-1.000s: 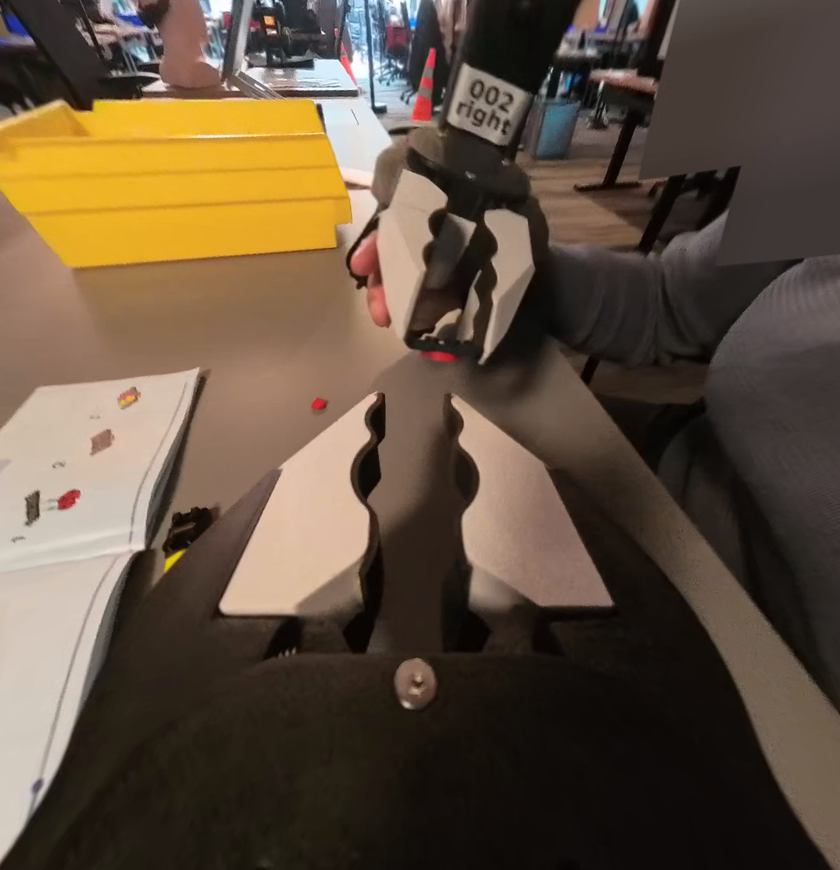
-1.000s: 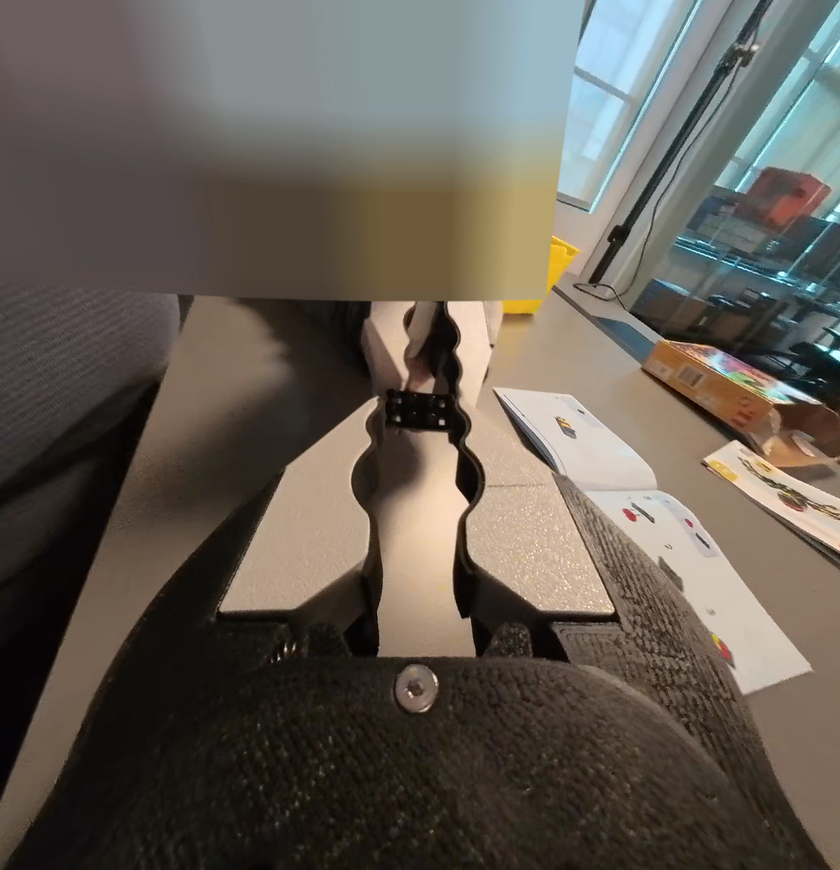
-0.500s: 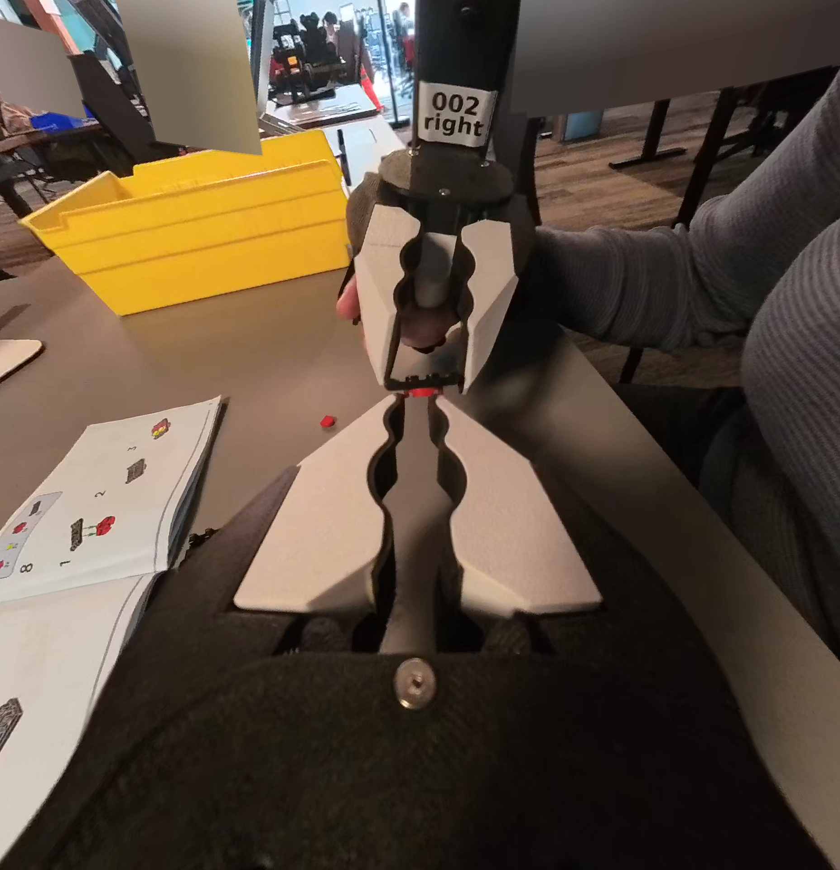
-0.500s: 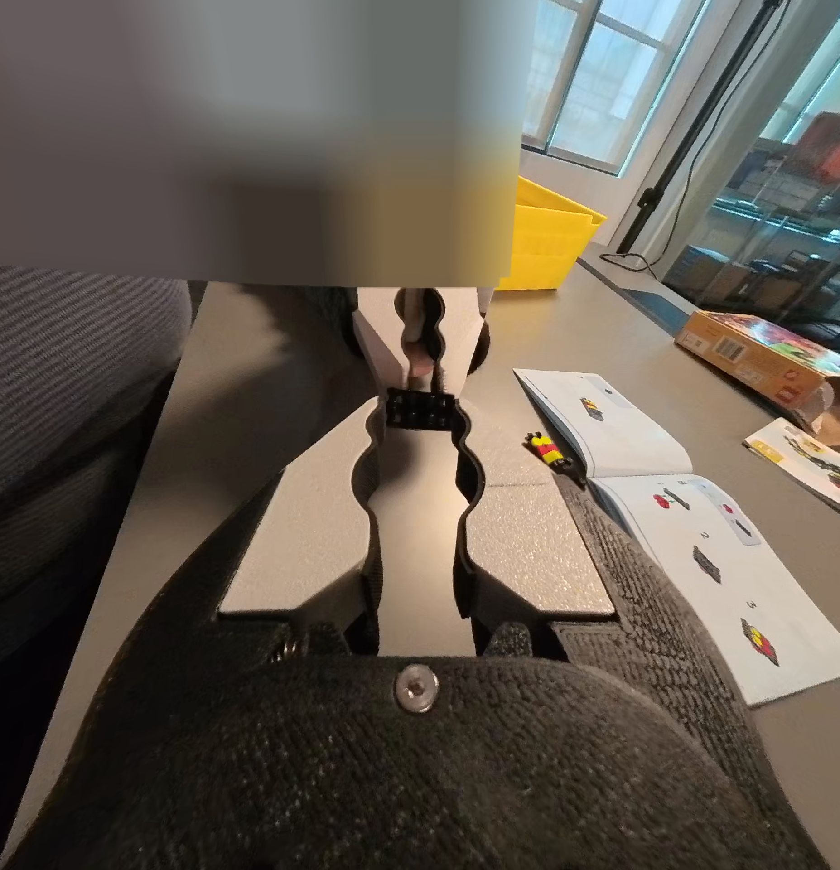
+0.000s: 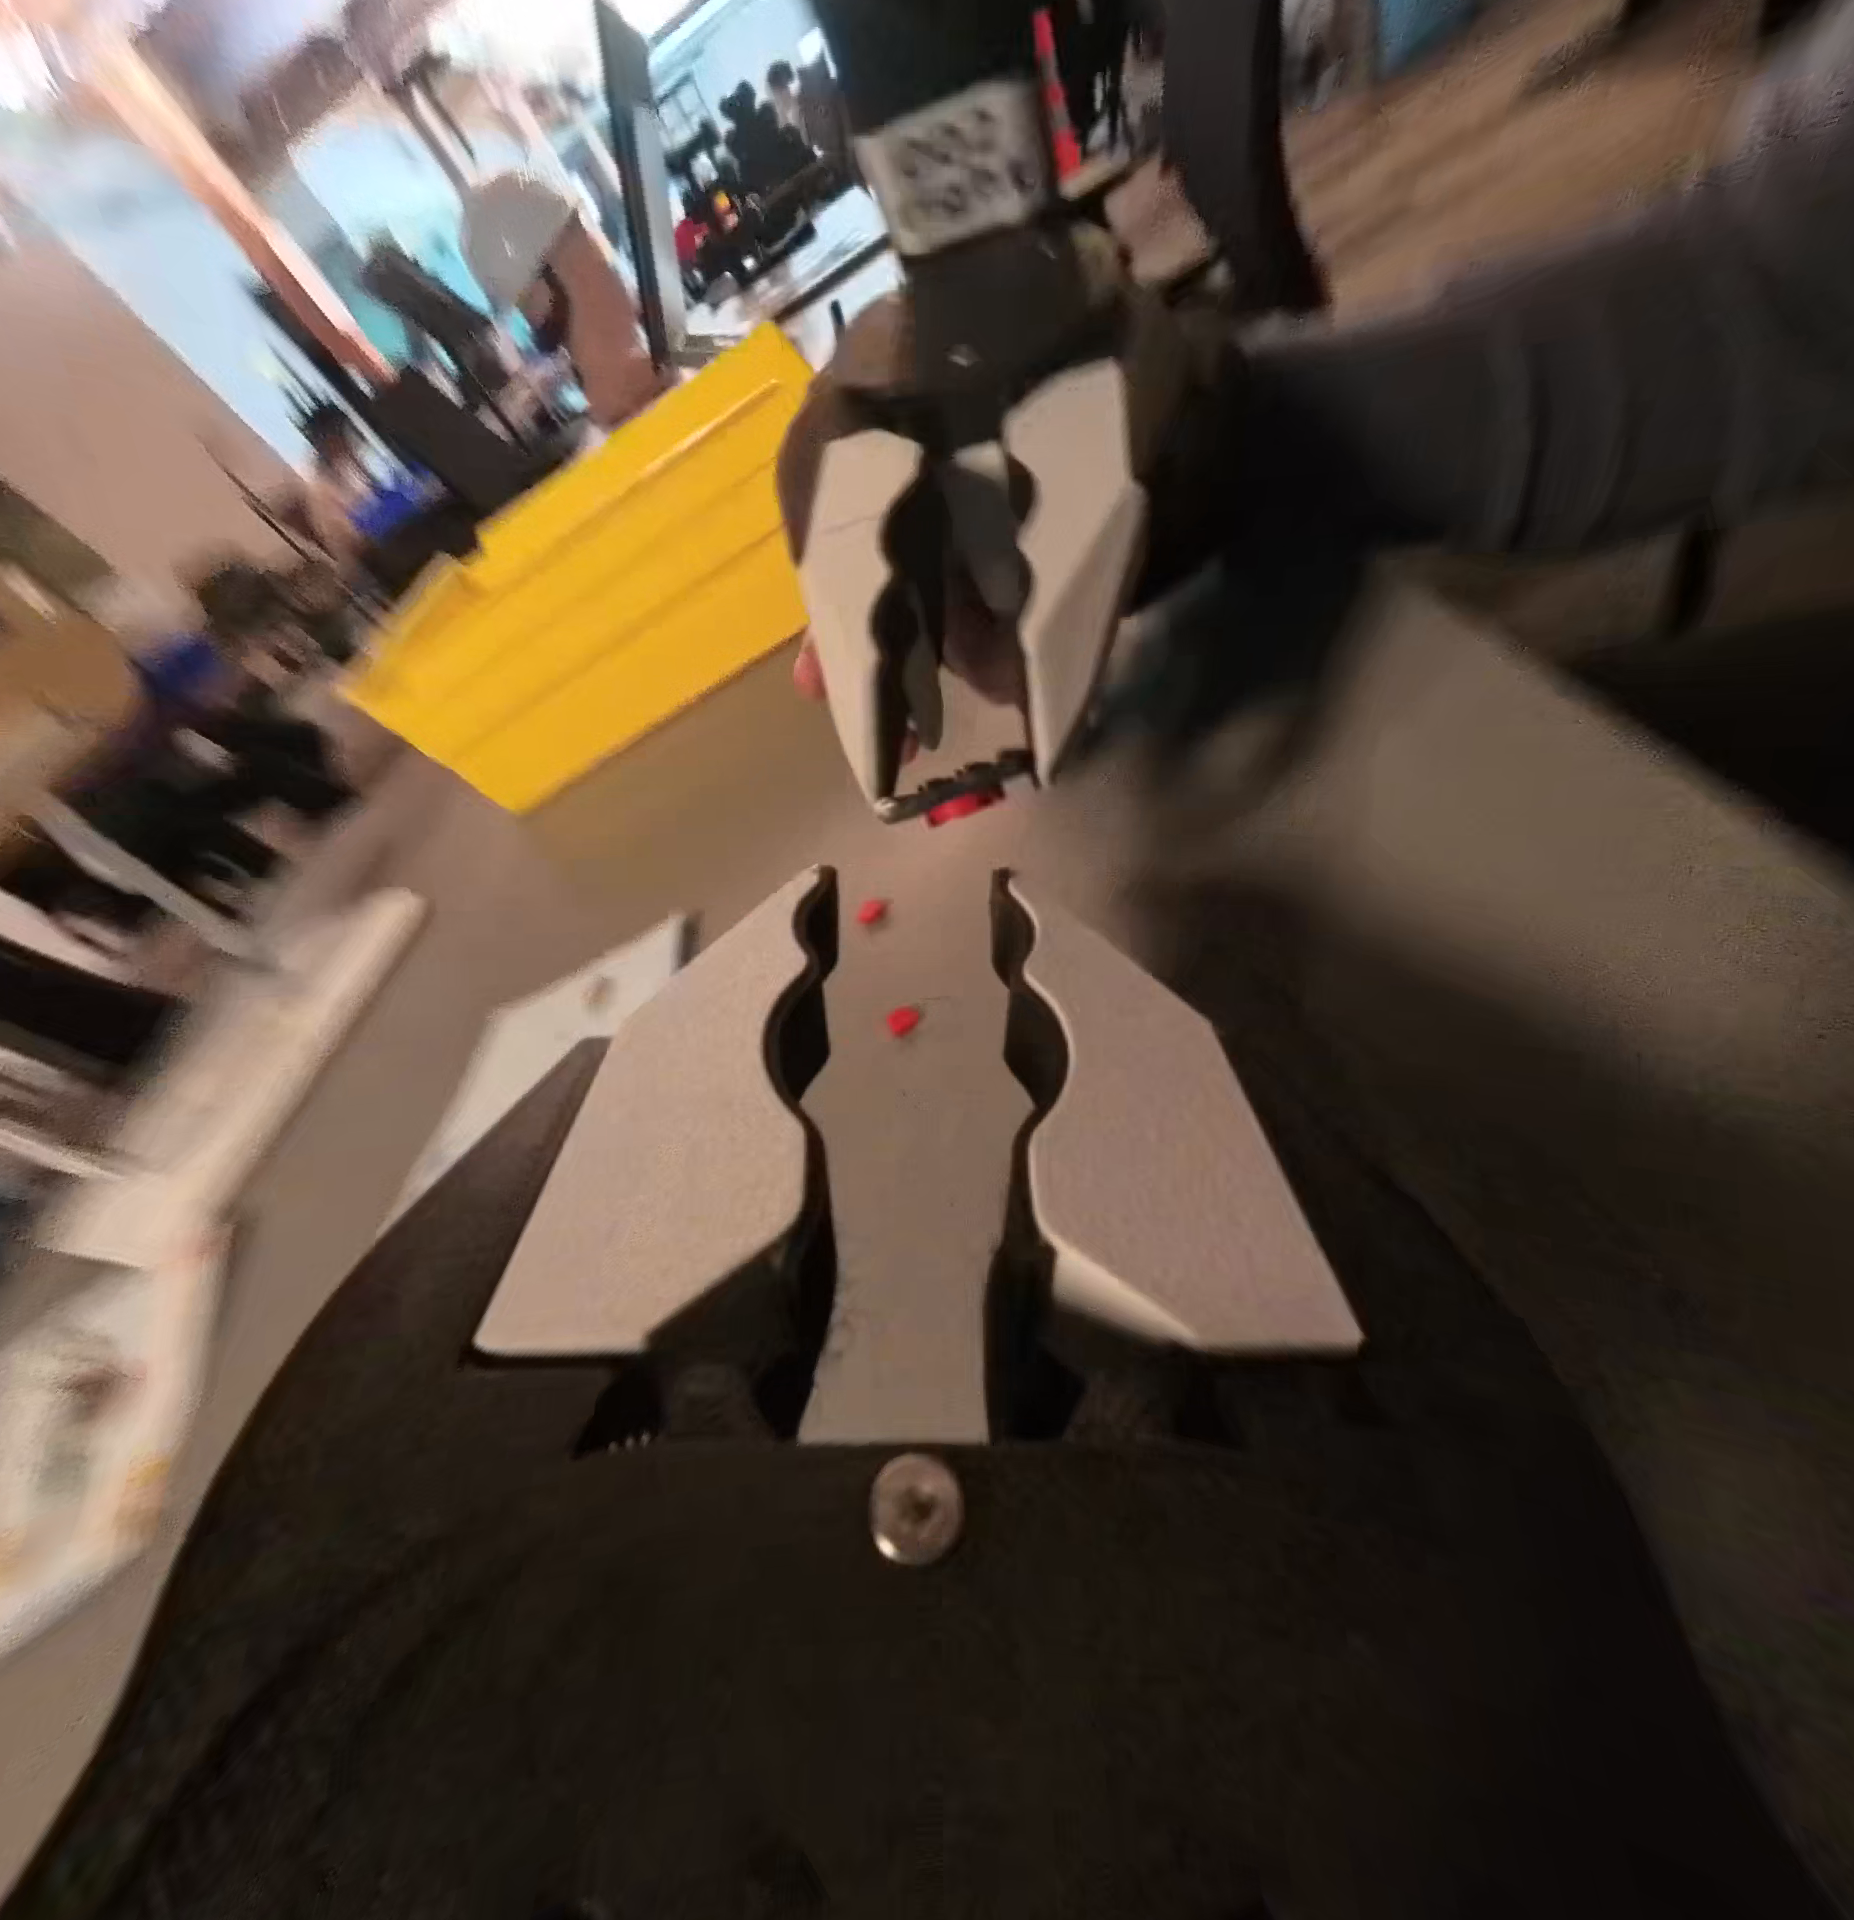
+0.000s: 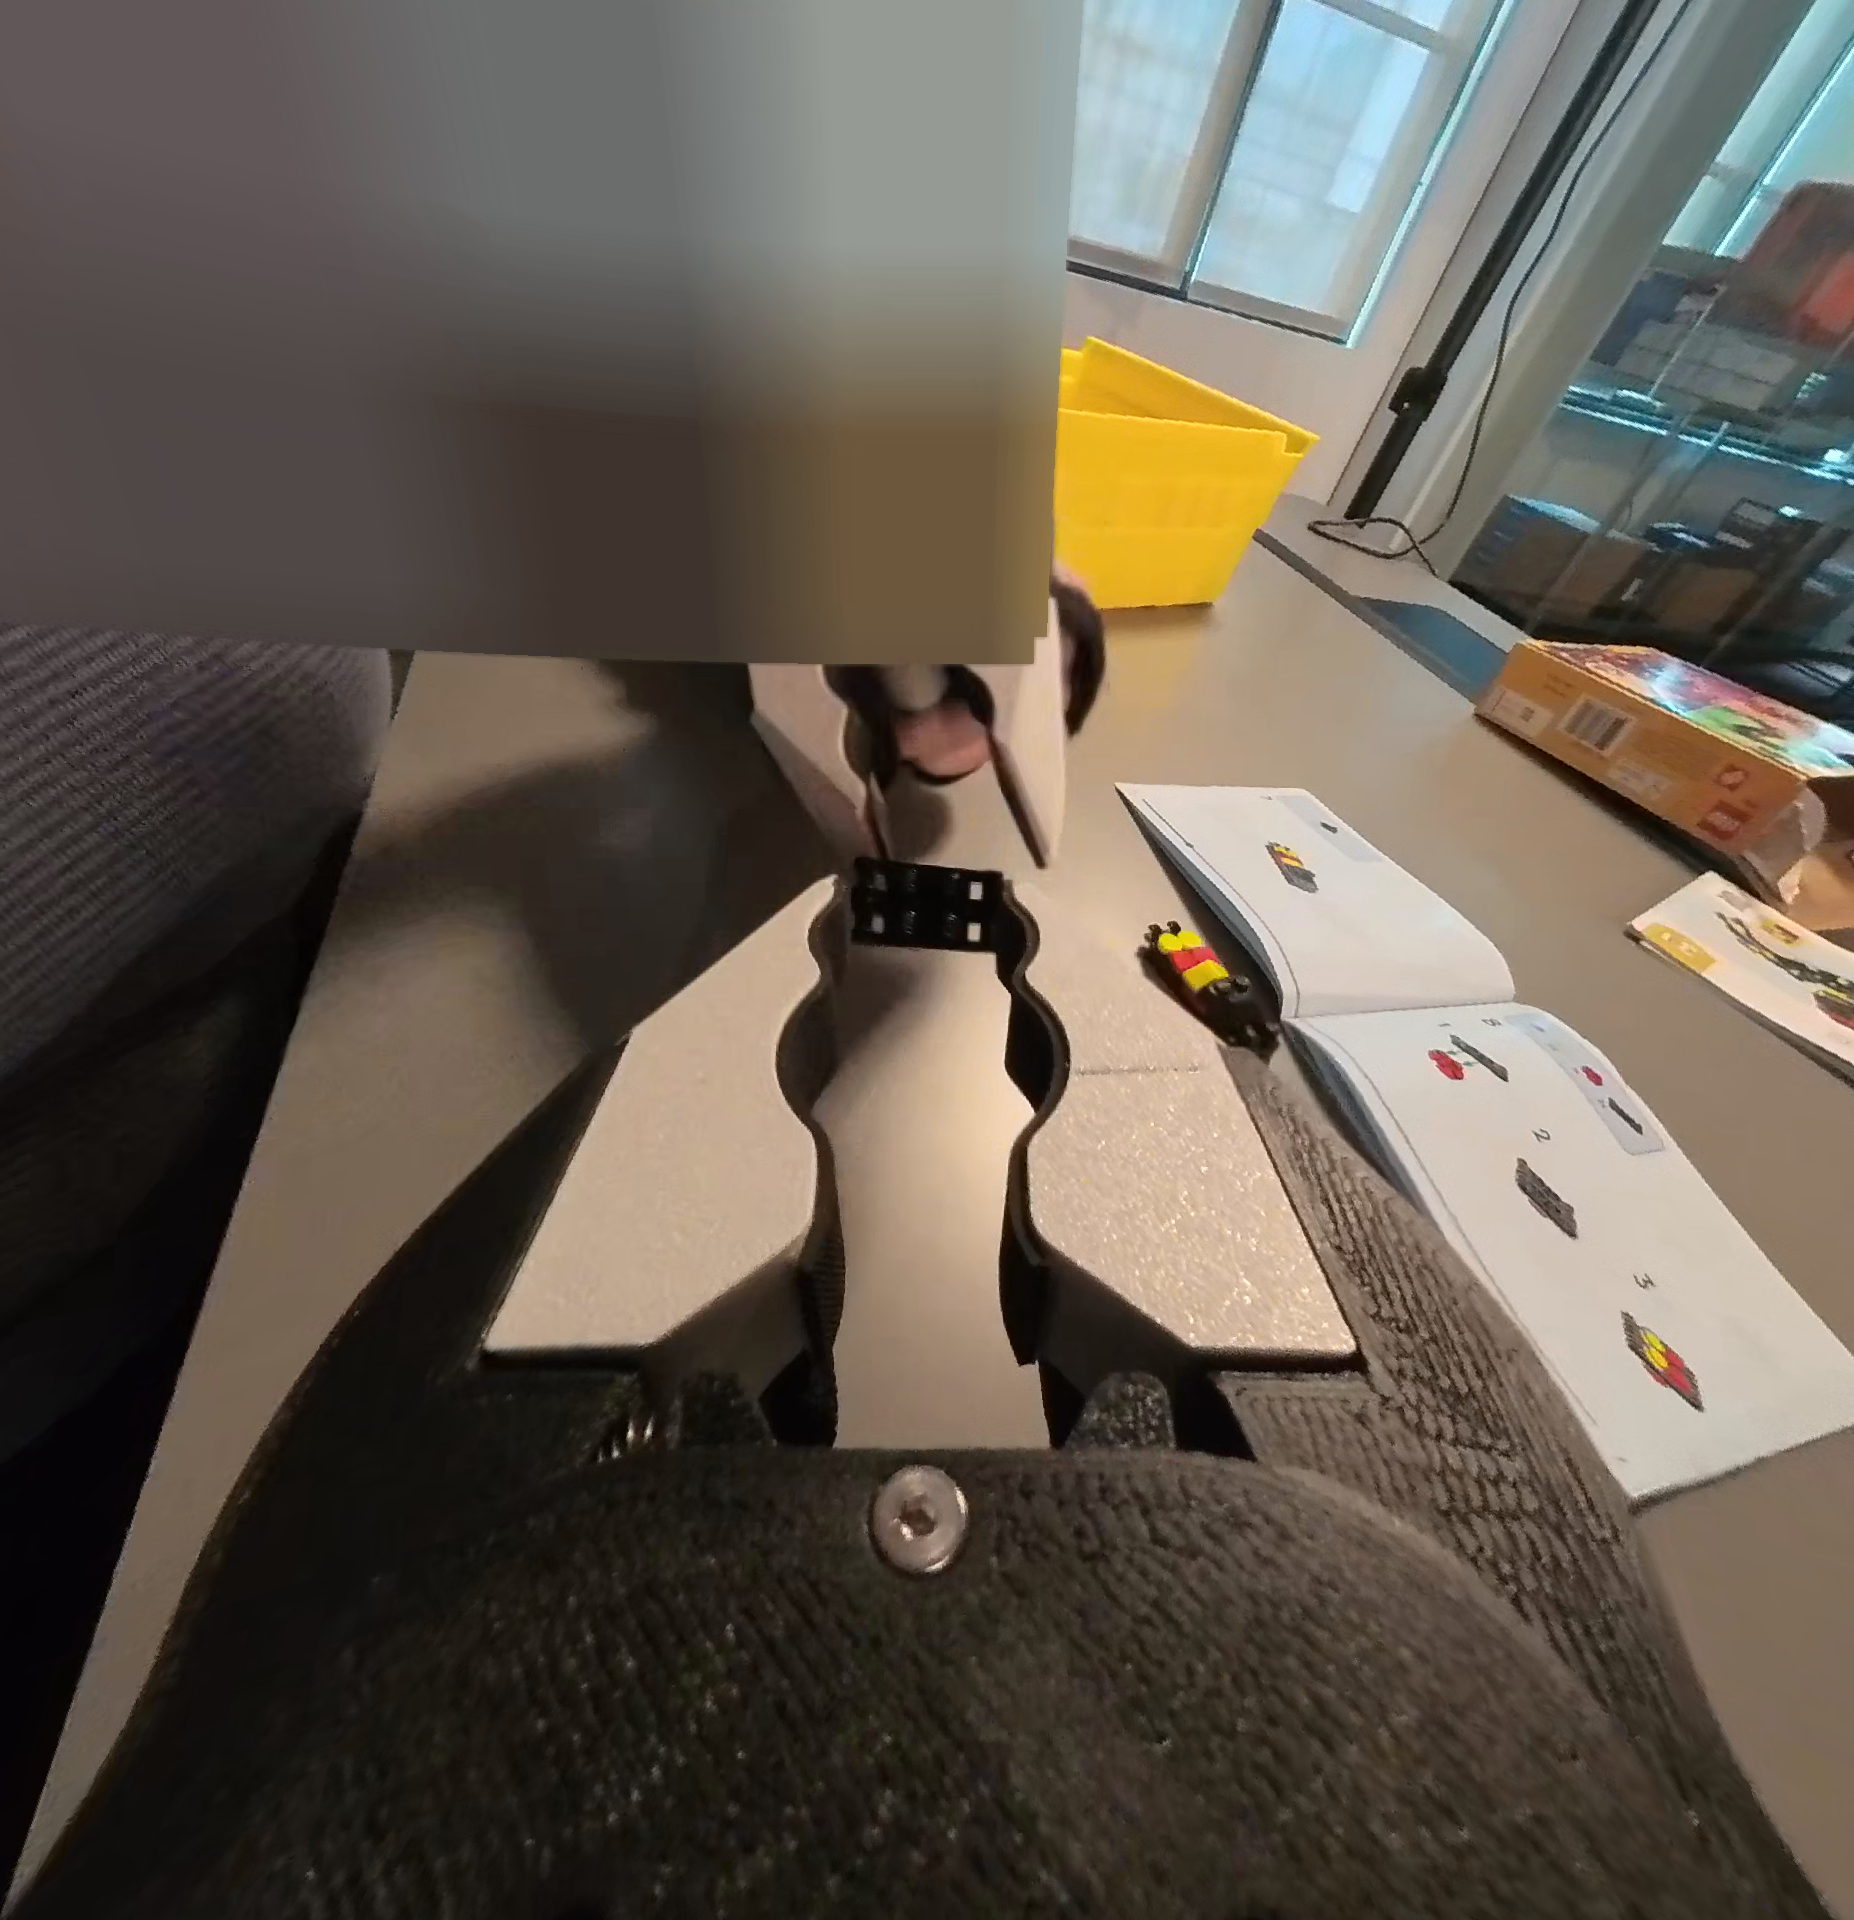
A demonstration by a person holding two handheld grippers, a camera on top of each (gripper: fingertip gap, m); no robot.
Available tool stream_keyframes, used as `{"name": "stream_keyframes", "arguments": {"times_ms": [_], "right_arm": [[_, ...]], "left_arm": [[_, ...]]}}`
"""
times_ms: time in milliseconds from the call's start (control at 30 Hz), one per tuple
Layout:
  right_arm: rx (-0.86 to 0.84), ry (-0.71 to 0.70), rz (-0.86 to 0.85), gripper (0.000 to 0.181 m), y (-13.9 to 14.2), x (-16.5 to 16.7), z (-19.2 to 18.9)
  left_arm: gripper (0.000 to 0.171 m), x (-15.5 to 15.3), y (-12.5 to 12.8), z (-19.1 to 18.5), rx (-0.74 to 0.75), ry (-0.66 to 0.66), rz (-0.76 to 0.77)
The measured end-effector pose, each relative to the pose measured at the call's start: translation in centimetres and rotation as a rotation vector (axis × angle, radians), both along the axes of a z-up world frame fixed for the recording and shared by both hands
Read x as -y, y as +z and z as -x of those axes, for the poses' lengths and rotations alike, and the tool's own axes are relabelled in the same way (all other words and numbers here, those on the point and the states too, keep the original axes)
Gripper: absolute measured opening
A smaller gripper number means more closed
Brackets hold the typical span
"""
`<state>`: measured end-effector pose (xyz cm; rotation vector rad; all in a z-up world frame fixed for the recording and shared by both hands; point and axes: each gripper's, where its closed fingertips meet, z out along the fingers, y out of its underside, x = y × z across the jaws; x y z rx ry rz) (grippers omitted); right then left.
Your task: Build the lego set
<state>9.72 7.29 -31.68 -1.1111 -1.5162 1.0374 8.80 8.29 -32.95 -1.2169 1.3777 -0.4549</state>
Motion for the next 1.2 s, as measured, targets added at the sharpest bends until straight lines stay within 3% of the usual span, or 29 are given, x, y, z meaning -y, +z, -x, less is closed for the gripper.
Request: {"name": "stream_keyframes", "arguments": {"times_ms": [133,267,367,467,700,800,900,1000,1200], "right_arm": [[0.036,0.011,-0.011,0.026,-0.6,0.3,0.2],[0.068,0.019,-0.025,0.026,-1.1,0.6,0.3],[0.107,0.035,-0.04,0.026,-1.7,0.9,0.5],[0.131,0.049,-0.044,0.024,-2.0,1.2,0.6],[0.136,0.05,-0.034,0.013,-2.0,1.1,0.6],[0.124,0.035,-0.023,0.02,-1.8,0.8,0.6],[0.099,-0.083,0.005,0.029,-1.4,-2.0,-0.8],[0.129,-0.238,0.022,0.027,-1.9,-5.7,-3.2],[0.365,-0.321,0.111,0.027,-5.4,-7.8,-4.2]], "left_arm": [[0.027,1.0,-0.8,-0.1,-0.172,0.007,-0.541],[0.027,1.9,-1.2,-0.7,-0.258,0.0,-0.816],[0.025,1.9,-1.5,-0.7,-0.283,-0.001,-0.834],[0.009,1.8,-1.6,-0.4,-0.296,-0.005,-0.851],[0.006,2.1,-1.8,-0.4,-0.303,-0.024,-0.91],[0.003,1.8,-2.1,-0.4,-0.355,-0.015,-0.902],[0.003,1.6,-2.5,-0.3,-0.381,-0.012,-0.891],[0.003,1.7,-2.9,-0.3,-0.387,-0.022,-0.883],[0.003,1.9,-3.6,-0.3,-0.391,-0.056,-0.859]]}}
